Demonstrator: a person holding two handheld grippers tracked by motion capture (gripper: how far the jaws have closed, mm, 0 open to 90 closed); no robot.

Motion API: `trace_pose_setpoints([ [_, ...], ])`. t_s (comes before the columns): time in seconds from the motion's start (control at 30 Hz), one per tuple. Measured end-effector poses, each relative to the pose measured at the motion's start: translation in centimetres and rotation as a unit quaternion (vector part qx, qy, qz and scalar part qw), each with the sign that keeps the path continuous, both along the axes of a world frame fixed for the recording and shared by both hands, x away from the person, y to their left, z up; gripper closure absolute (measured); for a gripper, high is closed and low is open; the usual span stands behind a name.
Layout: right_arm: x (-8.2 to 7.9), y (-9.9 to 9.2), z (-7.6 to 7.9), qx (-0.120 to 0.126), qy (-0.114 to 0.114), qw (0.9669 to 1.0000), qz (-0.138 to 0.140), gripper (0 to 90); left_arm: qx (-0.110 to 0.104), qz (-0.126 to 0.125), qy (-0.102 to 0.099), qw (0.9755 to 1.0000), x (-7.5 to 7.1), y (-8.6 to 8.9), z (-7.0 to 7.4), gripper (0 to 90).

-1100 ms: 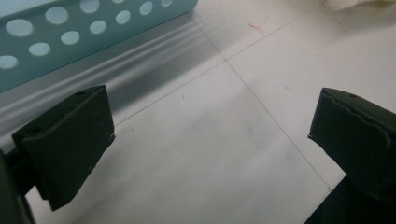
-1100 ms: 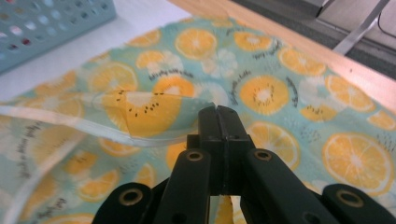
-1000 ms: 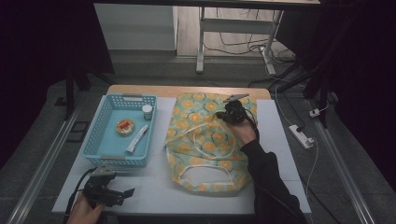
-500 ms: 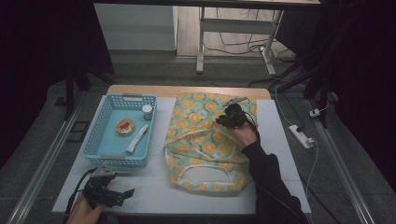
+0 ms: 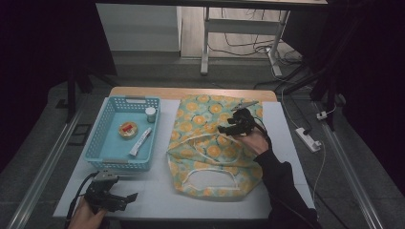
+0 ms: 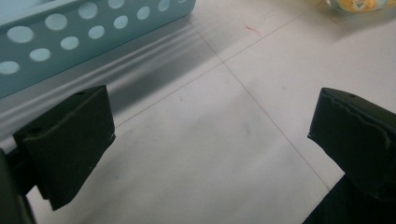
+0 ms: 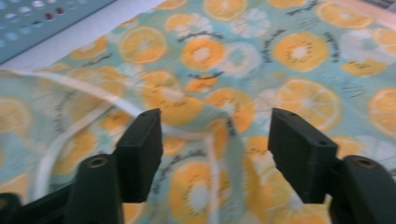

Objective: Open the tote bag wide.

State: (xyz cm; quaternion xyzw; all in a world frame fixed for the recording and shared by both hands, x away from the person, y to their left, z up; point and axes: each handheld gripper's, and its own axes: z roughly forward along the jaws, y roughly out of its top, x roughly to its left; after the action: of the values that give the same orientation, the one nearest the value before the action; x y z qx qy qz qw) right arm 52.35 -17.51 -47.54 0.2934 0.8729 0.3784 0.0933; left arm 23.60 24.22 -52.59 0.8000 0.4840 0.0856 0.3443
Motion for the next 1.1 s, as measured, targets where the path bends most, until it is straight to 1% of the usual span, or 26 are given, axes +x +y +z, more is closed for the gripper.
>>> trace_pose_setpoints([
  [0.03,-0.2,0.0,0.0,0.001,0.000,1.0000,0.005,28.1,0.000,0.000,0.000,1.0000,0.0,0.0,0.0,0.3],
  [0.1,-0.7,0.2,0.0,0.002,0.011,0.9999,0.010,20.9,0.000,0.000,0.000,1.0000,0.0,0.0,0.0,0.3],
  [0.13,-0.8,0.2,0.1,0.002,0.012,0.9999,0.010,18.7,0.000,0.000,0.000,1.0000,0.0,0.0,0.0,0.3],
  [0.17,-1.1,0.3,0.1,0.002,0.010,0.9999,0.012,16.2,0.000,-0.001,0.000,1.0000,0.0,0.0,0.0,0.3],
  [0.27,-1.8,0.7,0.1,0.003,0.004,1.0000,0.004,4.0,0.001,-0.002,-0.001,1.0000,0.0,-0.1,0.0,0.4],
  [0.33,-2.4,1.0,0.1,-0.001,-0.002,1.0000,0.003,0.0,0.001,-0.002,-0.002,1.0000,0.0,-0.1,0.0,0.3],
  [0.4,-3.0,1.3,0.0,-0.005,-0.010,0.9998,0.014,0.0,0.001,-0.003,-0.001,1.0000,0.0,-0.1,0.0,0.3],
  [0.5,-3.9,1.5,-0.2,-0.011,-0.005,0.9994,0.033,0.0,0.001,-0.003,-0.002,1.0000,0.0,-0.1,0.0,0.3],
  [0.6,-4.7,1.8,-0.6,-0.018,-0.002,0.9989,0.044,0.0,0.002,-0.003,-0.002,1.0000,0.0,-0.1,0.0,0.3],
  [0.8,-6.3,2.2,-1.4,-0.043,0.003,0.9977,0.052,0.0,0.002,-0.004,-0.001,1.0000,0.0,-0.1,0.0,0.3],
  [1.03,-7.3,2.6,-3.4,-0.076,0.026,0.9942,0.071,0.0,0.003,-0.006,-0.001,1.0000,0.0,-0.1,0.0,0.3],
  [1.1,-7.4,2.7,-4.0,-0.087,0.027,0.9930,0.075,0.0,0.003,-0.006,-0.001,1.0000,0.0,-0.2,0.0,0.3],
])
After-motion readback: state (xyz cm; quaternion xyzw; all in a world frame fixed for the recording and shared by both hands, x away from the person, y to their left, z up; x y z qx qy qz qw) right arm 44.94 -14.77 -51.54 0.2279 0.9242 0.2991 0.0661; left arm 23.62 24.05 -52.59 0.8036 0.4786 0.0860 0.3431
